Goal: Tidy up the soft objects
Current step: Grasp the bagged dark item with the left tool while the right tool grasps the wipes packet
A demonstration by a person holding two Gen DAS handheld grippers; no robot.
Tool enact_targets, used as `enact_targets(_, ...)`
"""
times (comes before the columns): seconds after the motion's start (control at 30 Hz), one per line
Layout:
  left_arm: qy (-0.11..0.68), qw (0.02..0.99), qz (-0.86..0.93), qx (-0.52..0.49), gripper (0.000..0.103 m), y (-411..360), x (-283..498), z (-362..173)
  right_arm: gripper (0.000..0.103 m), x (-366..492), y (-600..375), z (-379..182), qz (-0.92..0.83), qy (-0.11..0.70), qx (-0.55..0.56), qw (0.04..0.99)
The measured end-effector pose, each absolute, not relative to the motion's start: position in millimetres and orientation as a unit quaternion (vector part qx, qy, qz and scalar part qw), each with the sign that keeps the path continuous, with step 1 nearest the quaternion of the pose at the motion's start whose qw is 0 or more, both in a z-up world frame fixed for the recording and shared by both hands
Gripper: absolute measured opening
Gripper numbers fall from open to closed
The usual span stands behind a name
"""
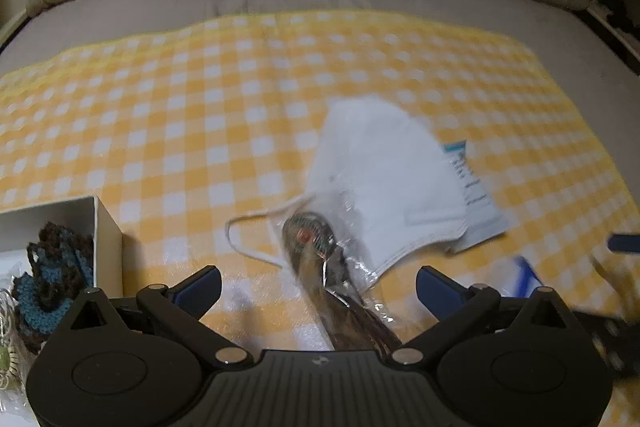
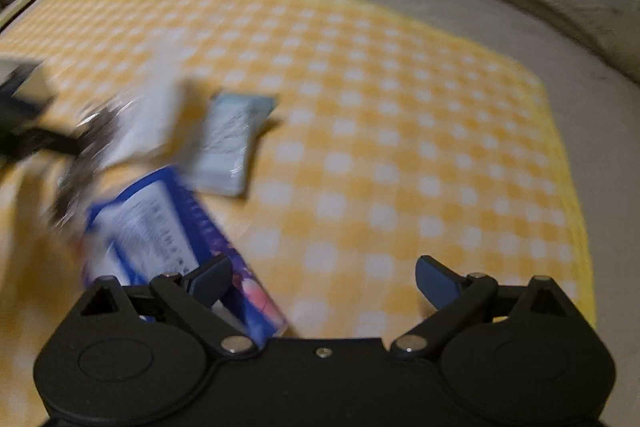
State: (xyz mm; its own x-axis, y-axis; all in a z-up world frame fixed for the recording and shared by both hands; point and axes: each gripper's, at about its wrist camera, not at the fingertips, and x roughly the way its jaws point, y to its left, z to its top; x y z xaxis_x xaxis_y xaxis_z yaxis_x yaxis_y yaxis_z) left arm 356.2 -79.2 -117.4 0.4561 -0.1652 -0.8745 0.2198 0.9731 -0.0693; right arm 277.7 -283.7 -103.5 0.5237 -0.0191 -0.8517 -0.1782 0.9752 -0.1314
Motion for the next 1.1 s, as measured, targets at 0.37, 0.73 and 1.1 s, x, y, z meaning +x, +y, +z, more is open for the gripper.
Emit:
enact_targets(0.37,0.559,0.822,-0.104,-0.036,0.093,-73.3,368.2,-139.4,0.103,239.4,-273.9,-60.6,0.157,0.464,0.004,0.872)
enact_targets(0.73,0.557,0.824,-0.099,-0.036,0.09,-93.9,369.2,-142.1,0.103,238.4,-204.5,-101.4,0.229,0.511,-0.116,0.82)
enact_targets(1.1,0.552,0.827,-0.103,-0.029,0.038,-84.4,362.8,-134.5,0.078,245.1,-205.8,-120.1,0.196,0.537,-0.161,0.804)
